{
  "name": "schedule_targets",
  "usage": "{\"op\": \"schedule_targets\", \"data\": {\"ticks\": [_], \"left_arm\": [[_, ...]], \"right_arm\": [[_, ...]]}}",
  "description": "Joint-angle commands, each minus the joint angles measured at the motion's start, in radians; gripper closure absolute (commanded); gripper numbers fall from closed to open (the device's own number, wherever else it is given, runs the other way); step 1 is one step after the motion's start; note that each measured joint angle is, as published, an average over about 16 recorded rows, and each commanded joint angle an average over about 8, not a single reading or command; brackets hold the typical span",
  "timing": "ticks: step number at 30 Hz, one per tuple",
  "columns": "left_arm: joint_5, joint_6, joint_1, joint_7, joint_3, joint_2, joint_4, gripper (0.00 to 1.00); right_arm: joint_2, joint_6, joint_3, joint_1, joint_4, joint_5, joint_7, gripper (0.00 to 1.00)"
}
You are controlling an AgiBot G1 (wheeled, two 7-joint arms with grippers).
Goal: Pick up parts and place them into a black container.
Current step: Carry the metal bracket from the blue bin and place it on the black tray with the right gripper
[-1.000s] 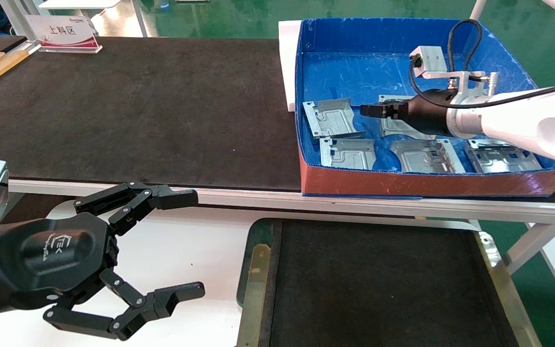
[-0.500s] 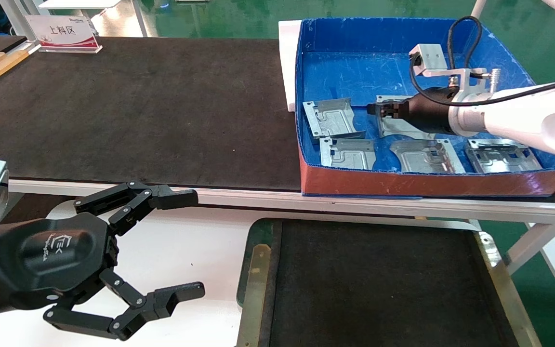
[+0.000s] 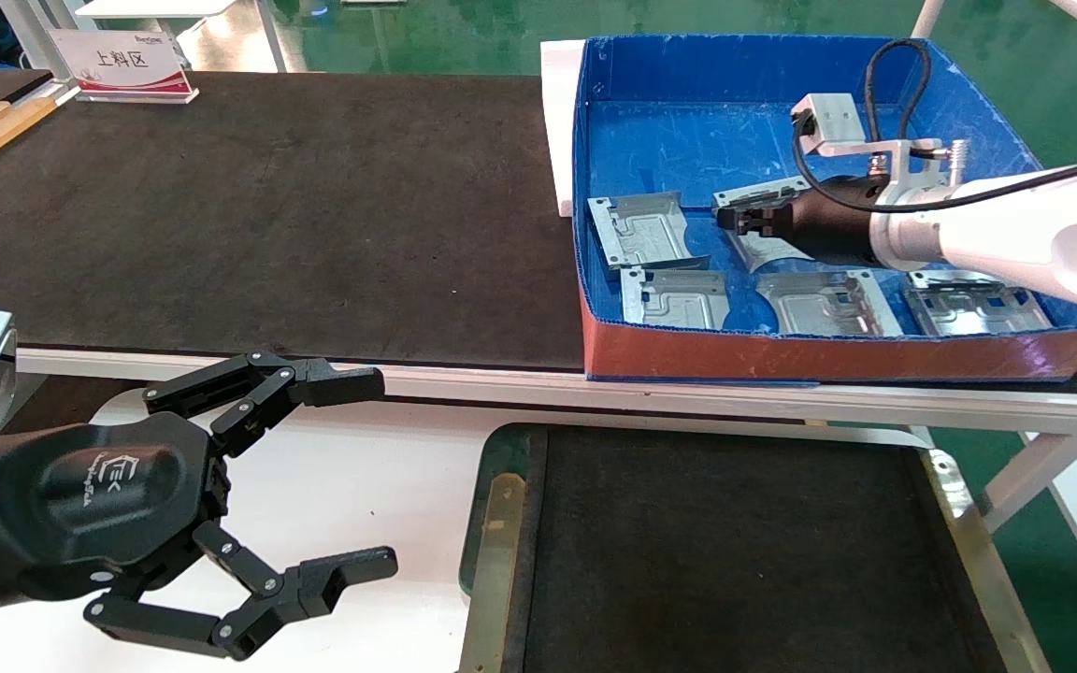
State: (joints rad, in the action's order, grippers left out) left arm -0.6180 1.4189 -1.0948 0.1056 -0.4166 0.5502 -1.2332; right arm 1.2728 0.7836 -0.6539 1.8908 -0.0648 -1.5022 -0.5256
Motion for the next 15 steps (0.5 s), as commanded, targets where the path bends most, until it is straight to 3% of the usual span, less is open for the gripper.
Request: {"op": "schedule_targets", "data": {"ticks": [1, 15], "left_arm": [[0.0, 0.0, 0.0, 0.0, 0.0, 0.0, 0.0, 0.0], [0.0, 0.0, 0.0, 0.0, 0.0, 0.0, 0.0, 0.0]], "right_arm": [[0.0, 0.001, 0.0, -0.002, -0.002, -0.001, 0.001, 1.0], [-0.093, 0.124, 0.004, 0.04, 0.09, 0.005, 0.123, 1.0]]}}
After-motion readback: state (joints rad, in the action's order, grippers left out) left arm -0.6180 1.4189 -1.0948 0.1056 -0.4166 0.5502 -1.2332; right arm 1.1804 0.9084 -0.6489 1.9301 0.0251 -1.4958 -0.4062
